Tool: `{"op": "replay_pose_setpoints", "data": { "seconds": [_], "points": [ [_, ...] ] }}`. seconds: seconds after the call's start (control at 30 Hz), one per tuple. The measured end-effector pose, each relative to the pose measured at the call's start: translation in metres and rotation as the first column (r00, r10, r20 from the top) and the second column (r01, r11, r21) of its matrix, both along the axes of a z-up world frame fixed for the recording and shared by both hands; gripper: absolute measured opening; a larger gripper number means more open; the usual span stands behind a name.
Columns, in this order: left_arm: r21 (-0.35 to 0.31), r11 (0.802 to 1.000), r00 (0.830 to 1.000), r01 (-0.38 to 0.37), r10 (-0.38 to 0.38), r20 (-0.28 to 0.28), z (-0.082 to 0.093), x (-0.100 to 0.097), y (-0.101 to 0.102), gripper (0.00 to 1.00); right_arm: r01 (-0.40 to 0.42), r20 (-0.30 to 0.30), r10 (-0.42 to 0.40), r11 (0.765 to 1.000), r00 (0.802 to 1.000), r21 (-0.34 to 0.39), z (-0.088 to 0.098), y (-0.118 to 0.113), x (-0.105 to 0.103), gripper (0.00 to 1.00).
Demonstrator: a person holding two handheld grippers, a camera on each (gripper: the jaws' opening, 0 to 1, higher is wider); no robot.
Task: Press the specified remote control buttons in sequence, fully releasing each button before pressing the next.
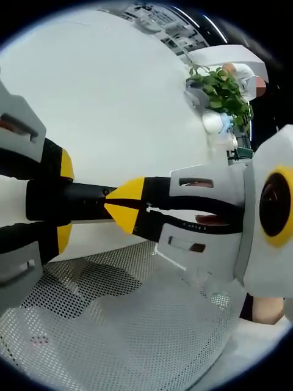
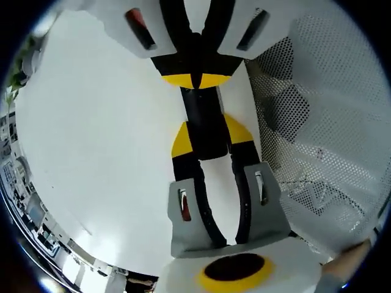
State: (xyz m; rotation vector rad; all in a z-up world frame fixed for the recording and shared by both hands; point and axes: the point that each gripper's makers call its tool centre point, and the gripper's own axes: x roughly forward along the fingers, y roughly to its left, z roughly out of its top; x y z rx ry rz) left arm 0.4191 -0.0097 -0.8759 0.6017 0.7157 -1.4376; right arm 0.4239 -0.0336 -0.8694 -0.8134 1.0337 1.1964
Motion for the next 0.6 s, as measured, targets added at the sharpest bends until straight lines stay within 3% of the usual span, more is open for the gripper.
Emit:
{"op": "replay_pose_setpoints", "data": {
  "seconds": [0.43,0.6],
  "points": [
    [-0.002,1.000,1.000,-0.002,0.002,-0.001,-0.0007,0.0004,0.0001,0.24,0.065,-0.027,-0.063,0.996,0.998,0.060,0.0009,0.0000,-0.0006,0.00],
    [-0.003,1.000,1.000,-0.003,0.003,-0.001,-0.0003,-0.0002,0.0004,0.24,0.119,-0.086,-0.112,0.988,0.990,0.093,0.0012,-0.0003,0.0006,0.00]
  ]
}}
